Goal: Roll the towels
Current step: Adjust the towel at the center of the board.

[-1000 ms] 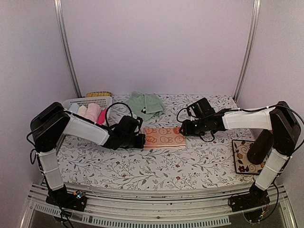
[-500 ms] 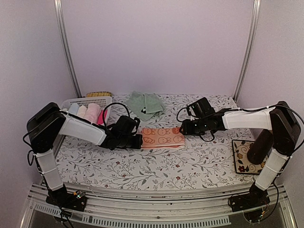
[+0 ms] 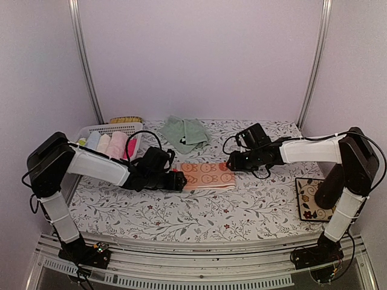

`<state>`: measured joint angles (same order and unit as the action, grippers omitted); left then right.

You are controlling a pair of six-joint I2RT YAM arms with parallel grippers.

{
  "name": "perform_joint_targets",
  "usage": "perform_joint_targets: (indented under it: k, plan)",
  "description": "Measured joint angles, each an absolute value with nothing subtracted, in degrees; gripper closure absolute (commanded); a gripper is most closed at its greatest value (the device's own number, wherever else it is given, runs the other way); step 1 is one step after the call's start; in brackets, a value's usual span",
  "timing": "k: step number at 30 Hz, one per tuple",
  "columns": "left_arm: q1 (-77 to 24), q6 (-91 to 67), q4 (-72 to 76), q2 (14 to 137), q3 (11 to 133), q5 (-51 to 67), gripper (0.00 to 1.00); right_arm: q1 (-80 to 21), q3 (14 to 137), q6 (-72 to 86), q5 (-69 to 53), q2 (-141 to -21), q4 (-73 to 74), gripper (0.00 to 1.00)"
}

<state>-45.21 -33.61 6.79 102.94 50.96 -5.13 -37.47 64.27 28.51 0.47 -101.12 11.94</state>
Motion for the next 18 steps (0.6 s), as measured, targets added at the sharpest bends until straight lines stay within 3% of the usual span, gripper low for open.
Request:
perform_joint_targets:
  k: [4,6,11,18]
  plan:
    - [-45.2,-32.2,6.8,97.4,51.0,-7.4,0.03,-37.1,64.3,28.8,-1.2,-102.0,9.6,0.37]
    - [-45.1,-31.0,8.1,96.5,52.0,-7.6,0.03,-36.8,64.5,28.9,-2.6,-102.7,8.2,0.26]
    - [-43.9,-30.3,16.1,100.2,55.0,-3.4,0.03,-36.3,65.2,29.7,-5.6,-105.2,3.3,0.05]
    - [-40.7,-36.5,31.9,112.6,54.9,5.7,0.03,-35.2,63.9,31.5,-8.9,-107.9,-6.7,0.03]
